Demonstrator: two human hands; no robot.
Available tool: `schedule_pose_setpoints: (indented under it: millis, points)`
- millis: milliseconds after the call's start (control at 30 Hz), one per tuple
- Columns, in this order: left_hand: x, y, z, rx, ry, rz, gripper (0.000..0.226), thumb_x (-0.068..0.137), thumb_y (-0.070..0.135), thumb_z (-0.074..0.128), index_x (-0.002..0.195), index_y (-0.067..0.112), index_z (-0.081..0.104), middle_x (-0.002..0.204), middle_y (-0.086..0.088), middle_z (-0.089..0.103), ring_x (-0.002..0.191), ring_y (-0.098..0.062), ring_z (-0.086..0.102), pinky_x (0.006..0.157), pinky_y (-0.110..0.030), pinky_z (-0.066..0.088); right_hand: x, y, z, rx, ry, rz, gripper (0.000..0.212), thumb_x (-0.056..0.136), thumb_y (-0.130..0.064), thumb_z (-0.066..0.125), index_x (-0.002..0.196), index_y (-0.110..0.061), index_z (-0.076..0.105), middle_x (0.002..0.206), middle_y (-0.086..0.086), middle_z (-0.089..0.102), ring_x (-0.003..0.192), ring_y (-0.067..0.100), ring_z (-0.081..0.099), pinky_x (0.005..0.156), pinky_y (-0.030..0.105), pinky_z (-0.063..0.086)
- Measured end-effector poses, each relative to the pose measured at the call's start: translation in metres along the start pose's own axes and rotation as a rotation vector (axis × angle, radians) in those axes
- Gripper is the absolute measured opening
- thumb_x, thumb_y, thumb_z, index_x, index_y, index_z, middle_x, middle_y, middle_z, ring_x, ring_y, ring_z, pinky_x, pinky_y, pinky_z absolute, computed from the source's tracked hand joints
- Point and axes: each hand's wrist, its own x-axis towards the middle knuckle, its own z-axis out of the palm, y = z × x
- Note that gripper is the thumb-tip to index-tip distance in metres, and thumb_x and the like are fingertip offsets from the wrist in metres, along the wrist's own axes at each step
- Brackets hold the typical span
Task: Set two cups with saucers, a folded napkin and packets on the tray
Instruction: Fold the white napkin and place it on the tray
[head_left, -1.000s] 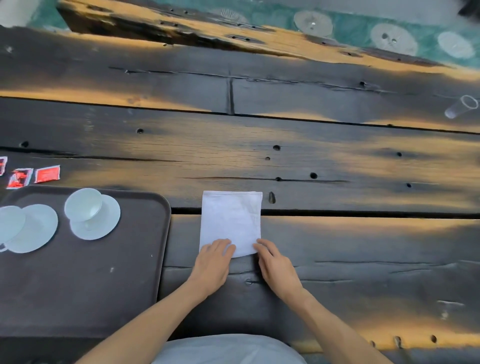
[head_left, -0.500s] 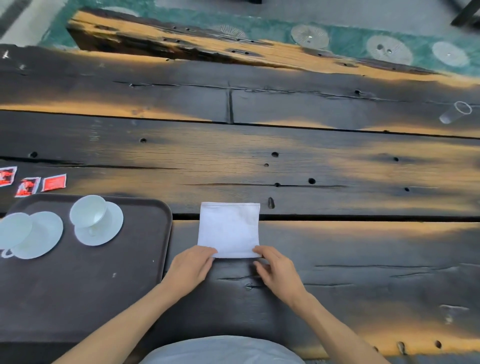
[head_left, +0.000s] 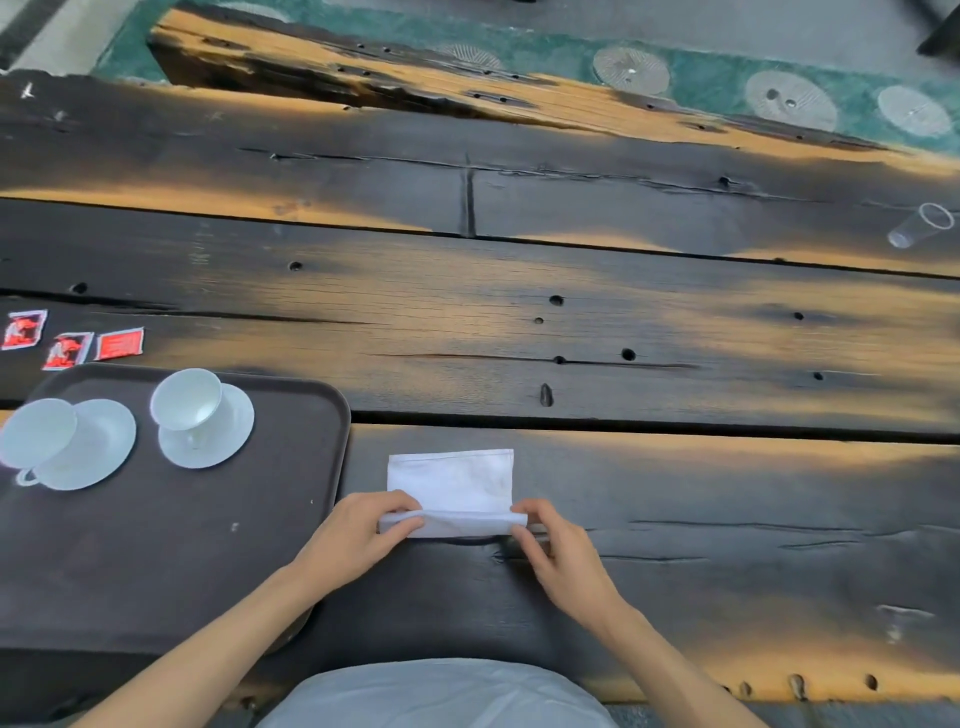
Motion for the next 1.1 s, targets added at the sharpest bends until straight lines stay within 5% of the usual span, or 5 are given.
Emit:
schedule_pose_setpoints:
  millis: [233,500,800,967,1100]
  points:
    - [0.021,-0.009,-0.013,-0.188,0.185,-0.243,0.014,0.088,0.017,0.075,0.099,0.026,0.076,0.101,0.017,0.074,0.094,0.003,0.068,0.079,-0.005,0.048,0.047,-0.002,0.001,0.178,0.136,0.104,0.020,0.098,-0.025,0.066,0.115,-0.034,0.061,0.099,-0.008,0.072,0.092,-0.005,0.065,0.073,0.004,0.046]
    - [0.055,-0.020,-0.005,-0.119,0.262,-0.363,0.006,0.088,0.018,0.074,0.092,0.023,0.074,0.092,0.013,0.072,0.087,-0.003,0.067,0.074,-0.019,0.049,0.097,0.001,0.010,0.231,0.194,0.271,0.026,0.096,-0.028,0.068,0.120,-0.021,0.062,0.083,-0.010,0.067,0.073,-0.003,0.063,0.073,0.013,0.048]
    - [0.073,-0.035,0.005,0.007,0.210,-0.384,0.004,0.090,0.020,0.067,0.090,0.022,0.070,0.090,0.009,0.071,0.087,-0.012,0.064,0.079,-0.039,0.055,0.109,0.000,0.026,0.198,0.240,0.370,0.028,0.099,-0.026,0.061,0.125,-0.014,0.060,0.087,-0.007,0.065,0.080,0.007,0.062,0.075,0.022,0.049]
    - [0.070,-0.030,0.012,0.268,0.242,-0.270,0.023,0.090,0.015,0.067,0.113,0.015,0.069,0.116,0.001,0.064,0.115,-0.020,0.055,0.086,-0.035,0.051,0.103,-0.012,0.039,-0.196,0.289,0.279,0.033,0.100,-0.020,0.054,0.133,-0.016,0.055,0.122,0.003,0.060,0.110,0.023,0.057,0.090,0.040,0.052]
    - [0.068,-0.018,0.032,0.476,0.224,-0.072,0.038,0.091,0.012,0.065,0.129,0.005,0.065,0.140,-0.013,0.059,0.137,-0.034,0.050,0.105,-0.050,0.047,0.101,-0.027,0.062,-0.512,0.238,-0.082,0.050,0.090,-0.007,0.063,0.140,-0.007,0.055,0.147,0.014,0.054,0.135,0.030,0.052,0.103,0.044,0.048]
